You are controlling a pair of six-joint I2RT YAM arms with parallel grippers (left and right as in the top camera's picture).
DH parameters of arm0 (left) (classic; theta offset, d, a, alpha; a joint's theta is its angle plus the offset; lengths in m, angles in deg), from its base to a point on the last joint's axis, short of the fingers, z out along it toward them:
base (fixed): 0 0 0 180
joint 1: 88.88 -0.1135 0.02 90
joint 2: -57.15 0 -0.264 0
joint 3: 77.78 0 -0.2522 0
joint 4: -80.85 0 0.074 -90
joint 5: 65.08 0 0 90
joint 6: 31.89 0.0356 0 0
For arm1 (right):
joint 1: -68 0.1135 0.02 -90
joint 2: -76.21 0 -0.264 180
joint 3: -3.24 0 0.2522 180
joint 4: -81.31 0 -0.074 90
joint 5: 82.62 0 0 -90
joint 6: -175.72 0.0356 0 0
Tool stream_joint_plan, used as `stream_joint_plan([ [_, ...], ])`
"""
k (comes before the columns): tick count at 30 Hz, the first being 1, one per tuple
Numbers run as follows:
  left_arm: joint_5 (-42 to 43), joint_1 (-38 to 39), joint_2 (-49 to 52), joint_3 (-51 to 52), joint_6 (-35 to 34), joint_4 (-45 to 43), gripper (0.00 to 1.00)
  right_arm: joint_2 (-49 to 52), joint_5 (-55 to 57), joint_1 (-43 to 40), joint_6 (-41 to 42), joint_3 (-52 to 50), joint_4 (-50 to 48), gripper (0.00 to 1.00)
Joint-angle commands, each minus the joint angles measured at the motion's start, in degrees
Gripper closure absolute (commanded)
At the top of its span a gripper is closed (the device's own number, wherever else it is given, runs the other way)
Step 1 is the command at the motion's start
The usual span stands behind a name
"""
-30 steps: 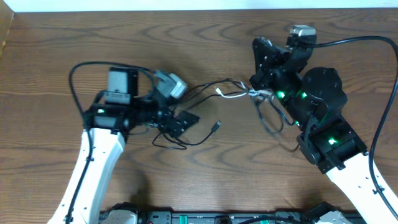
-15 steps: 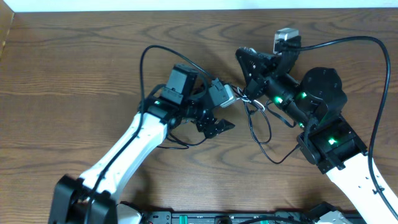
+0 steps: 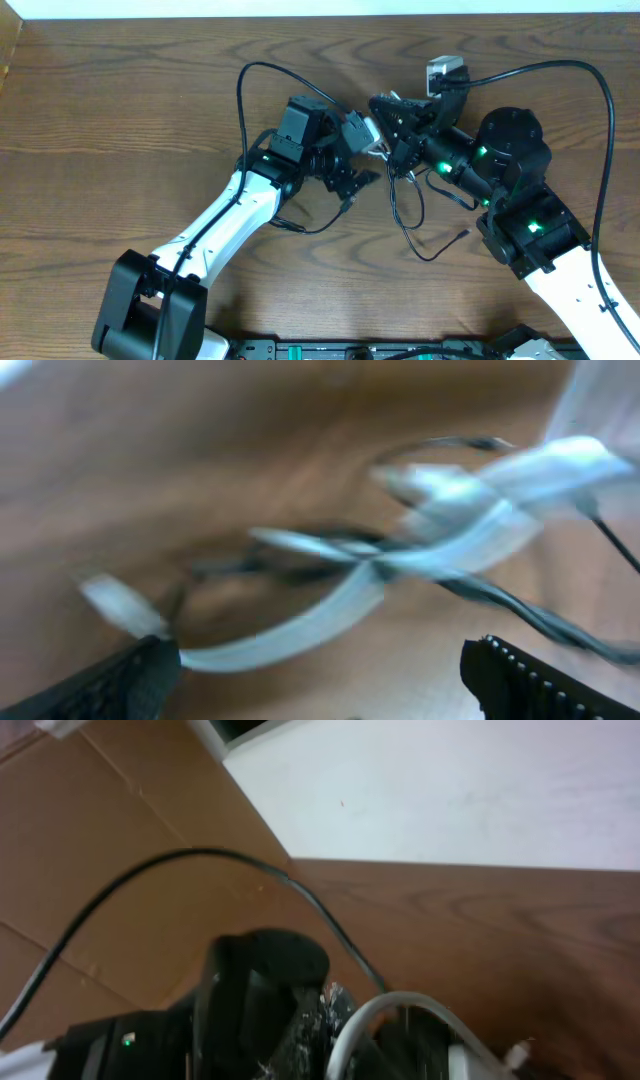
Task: Untangle cables
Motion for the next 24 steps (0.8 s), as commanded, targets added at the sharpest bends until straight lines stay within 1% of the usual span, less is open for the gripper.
stream_joint_plan([
  [1, -11.2, 0.0, -0.1, 0.2, -9.8, -3.4, 0.04, -0.7, -1.2, 0.0, -0.7, 0.9, 0.6, 0.99],
  [3, -13.9, 0.0, -0.1, 0.2, -14.7, -6.4, 0.04, -0.7, -1.2, 0.0, -0.7, 0.9, 1.2, 0.99],
  [5, -15.0, 0.0, -0.1, 0.2, -18.1, -8.8, 0.03, -0.7, -1.2, 0.0, -0.7, 0.9, 1.9, 0.99],
  [7, -15.1, 0.0, -0.1, 0.2, -19.8, -10.1, 0.03, -0.7, -1.5, 0.0, -0.7, 0.9, 2.3, 0.99],
  [14, -15.0, 0.0, 0.0, 0.2, -20.3, -10.1, 0.02, -0.7, -6.4, 0.0, -0.7, 0.9, 2.2, 0.99],
  [21, -15.0, 0.0, 0.0, 0.2, -20.3, -9.9, 0.01, -0.9, -8.5, 0.3, -0.7, 0.9, 2.0, 0.99],
  [24, -14.2, 0.1, 0.0, 0.2, -20.3, -8.5, 0.01, -1.2, -9.6, 0.7, -0.7, 0.9, 1.4, 0.99],
])
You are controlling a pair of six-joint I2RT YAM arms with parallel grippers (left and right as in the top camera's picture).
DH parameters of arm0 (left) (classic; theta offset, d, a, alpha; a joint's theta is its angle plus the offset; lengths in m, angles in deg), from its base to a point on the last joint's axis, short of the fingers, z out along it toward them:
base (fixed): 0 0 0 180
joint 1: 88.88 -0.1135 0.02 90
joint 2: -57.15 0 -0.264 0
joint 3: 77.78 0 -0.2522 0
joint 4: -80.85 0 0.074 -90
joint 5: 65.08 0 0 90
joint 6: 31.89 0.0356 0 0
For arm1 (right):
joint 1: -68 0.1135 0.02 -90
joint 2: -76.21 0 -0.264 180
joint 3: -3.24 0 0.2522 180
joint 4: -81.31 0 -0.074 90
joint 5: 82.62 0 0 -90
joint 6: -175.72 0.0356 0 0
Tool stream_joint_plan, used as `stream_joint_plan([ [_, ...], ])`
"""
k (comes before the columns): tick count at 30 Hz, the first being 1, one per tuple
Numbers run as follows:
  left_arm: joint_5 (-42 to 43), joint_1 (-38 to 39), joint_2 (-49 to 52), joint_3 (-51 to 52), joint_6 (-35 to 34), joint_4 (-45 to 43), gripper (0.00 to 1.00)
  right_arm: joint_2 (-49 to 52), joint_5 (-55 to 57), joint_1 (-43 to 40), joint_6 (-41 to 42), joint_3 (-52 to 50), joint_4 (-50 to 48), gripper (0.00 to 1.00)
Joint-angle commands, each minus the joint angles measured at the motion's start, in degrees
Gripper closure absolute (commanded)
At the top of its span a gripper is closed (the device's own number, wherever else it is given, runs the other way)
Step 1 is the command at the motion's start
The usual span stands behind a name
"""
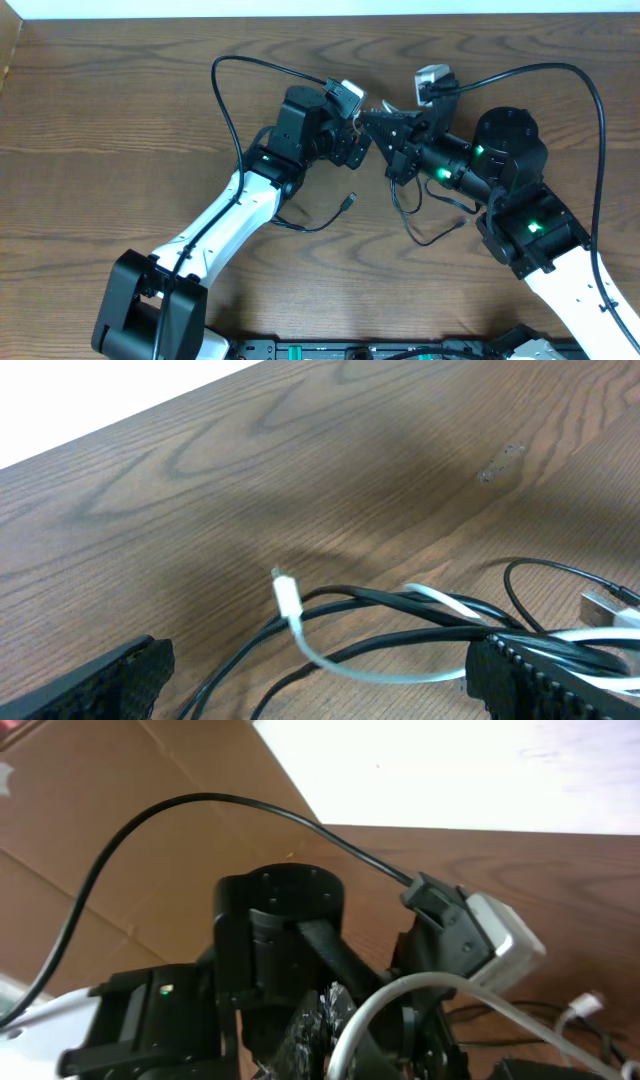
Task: Untangle cables
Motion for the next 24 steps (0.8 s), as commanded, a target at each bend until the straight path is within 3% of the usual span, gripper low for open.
stream_joint_plan([
  [1, 0.5, 0.1, 0.0, 0.2, -0.8, 1.3, 0.01, -1.3, -2.8, 0.7, -0.7, 0.9, -0.9, 0.99],
  [10, -2.2, 0.1, 0.7, 0.2, -0.7, 7.9, 0.00, -2.7, -2.8, 1.0, -0.7, 0.9, -3.7, 0.99],
  [18, -3.3, 0.1, 4.8, 0.2, -0.8, 6.7, 0.02, -6.2, -3.7, 1.0, -0.7, 0.9, -4.9, 0.99],
  [24, 2.6, 0.1, 7.7, 0.2, -0.8, 7.0, 0.02, -7.5, -2.1, 1.0, -2.2, 0.9, -4.9, 0.99],
])
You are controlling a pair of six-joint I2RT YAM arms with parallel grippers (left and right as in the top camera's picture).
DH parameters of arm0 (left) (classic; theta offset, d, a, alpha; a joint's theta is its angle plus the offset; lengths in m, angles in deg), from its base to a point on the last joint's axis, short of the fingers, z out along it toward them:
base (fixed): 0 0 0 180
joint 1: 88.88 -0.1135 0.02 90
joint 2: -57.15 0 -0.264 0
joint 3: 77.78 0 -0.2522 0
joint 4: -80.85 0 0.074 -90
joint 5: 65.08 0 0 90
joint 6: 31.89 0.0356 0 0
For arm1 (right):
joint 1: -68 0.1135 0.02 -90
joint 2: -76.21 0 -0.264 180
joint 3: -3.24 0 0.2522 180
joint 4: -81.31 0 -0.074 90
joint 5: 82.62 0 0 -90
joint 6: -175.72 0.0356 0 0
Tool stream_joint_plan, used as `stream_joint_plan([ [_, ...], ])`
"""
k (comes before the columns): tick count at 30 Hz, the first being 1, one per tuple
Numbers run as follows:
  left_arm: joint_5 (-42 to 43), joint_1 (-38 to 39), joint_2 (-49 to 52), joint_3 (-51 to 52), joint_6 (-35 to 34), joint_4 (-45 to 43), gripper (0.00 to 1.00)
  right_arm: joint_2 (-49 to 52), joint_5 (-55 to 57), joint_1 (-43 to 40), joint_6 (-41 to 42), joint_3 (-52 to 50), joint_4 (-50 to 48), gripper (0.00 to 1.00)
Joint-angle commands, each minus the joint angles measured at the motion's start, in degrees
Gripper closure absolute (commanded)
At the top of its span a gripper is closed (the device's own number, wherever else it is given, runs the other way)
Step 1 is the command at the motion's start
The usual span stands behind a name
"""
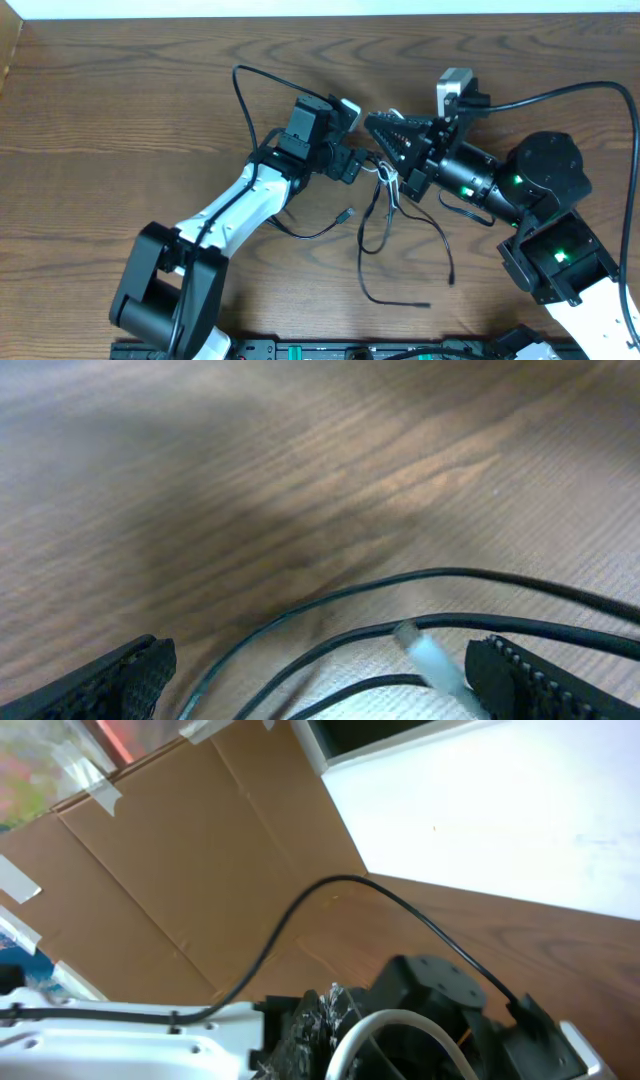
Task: Untangle cables
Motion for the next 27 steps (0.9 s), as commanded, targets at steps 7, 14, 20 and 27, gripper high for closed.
stream_joint_plan([
  [7, 17.2, 0.1, 2.2, 0.2, 0.3, 2.2, 0.02, -0.8, 4.8, 0.3, -3.4, 0.9, 1.4, 0.99],
  [14, 18.4, 0.1, 2.2, 0.2, 0.6, 0.4, 0.21, -0.8, 4.8, 0.3, -3.4, 0.9, 1.6, 0.99],
  [20, 18.4, 0.6, 2.2, 0.2, 0.3, -4.0, 0.26, -0.8, 4.8, 0.3, -3.4, 0.9, 1.6, 0.99],
  [27, 15.7, 4.0, 3.7, 0.2, 0.3, -5.6, 0.12, -0.8, 4.7, 0.3, -3.4, 0.9, 1.6, 0.99],
])
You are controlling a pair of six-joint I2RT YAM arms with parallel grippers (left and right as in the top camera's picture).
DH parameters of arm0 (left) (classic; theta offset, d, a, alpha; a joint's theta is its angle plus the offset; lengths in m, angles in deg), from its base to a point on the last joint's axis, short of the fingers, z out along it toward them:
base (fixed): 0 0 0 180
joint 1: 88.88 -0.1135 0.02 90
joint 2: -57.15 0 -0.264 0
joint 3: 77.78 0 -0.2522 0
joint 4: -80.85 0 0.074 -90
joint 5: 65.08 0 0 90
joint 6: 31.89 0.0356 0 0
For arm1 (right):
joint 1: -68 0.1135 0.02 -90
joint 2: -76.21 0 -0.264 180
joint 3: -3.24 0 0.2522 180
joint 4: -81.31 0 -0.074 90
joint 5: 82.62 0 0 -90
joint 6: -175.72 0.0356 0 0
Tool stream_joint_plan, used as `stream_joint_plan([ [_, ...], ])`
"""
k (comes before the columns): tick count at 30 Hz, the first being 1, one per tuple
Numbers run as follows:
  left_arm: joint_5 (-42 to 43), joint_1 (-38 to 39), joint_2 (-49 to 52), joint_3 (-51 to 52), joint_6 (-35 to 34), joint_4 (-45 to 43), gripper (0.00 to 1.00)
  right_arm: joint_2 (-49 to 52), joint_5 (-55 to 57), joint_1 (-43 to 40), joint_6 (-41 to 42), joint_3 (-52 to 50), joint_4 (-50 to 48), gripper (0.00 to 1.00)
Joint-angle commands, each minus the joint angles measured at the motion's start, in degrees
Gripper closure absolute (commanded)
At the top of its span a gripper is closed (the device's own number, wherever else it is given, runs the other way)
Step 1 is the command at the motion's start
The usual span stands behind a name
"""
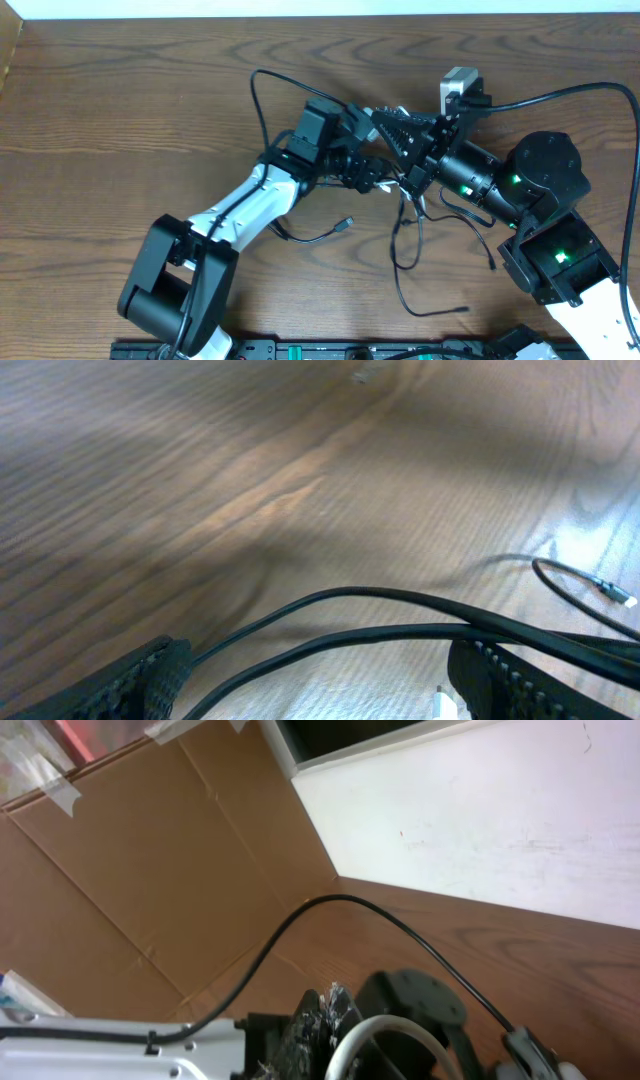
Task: Untangle cables
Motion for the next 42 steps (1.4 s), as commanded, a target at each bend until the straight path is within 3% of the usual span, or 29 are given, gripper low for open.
stream_joint_plan([
  [1, -1.6, 1.9, 1.9, 0.2, 0.3, -1.3, 0.12, -0.7, 0.2, 0.3, -1.0, 0.9, -0.2, 0.99],
  [8, -1.6, 3.6, 4.5, 0.2, 0.3, -4.2, 0.16, -0.7, 0.2, 0.3, -1.0, 0.9, 0.7, 0.99],
  [14, -1.6, 4.2, 6.8, 0.2, 0.3, -4.3, 0.31, -0.7, 0.2, 0.3, -1.0, 0.9, 1.5, 0.99],
  [16, -1.6, 4.2, 6.8, 0.2, 0.3, -4.3, 0.50, -0.7, 0.2, 0.3, -1.0, 0.9, 1.5, 0.99],
  [19, -2.3, 4.2, 6.8, 0.2, 0.3, -5.0, 0.89, -0.7, 0.2, 0.3, -1.0, 0.9, 1.5, 0.99],
  [20, -3.7, 4.2, 6.8, 0.2, 0.3, -5.0, 0.92, -0.7, 0.3, 0.3, -1.0, 0.9, 1.5, 0.99],
  [24, -15.1, 3.9, 6.8, 0.2, -0.9, -4.3, 0.92, -0.7, 2.1, 0.3, -1.8, 0.9, 1.9, 0.99],
  [27, -19.0, 2.6, 6.8, 0.2, -2.1, -3.2, 0.93, -0.8, 7.1, 0.3, -3.2, 0.9, 3.1, 0.99],
  [39, -18.7, -14.8, 6.2, 0.2, -4.9, 10.4, 0.93, -1.2, 71.6, -3.9, -4.2, 0.9, 13.2, 0.99],
  [42, -18.5, -18.5, 5.1, 0.2, -4.8, 13.6, 0.93, -1.2, 82.4, -6.0, -4.2, 0.9, 13.0, 0.99],
])
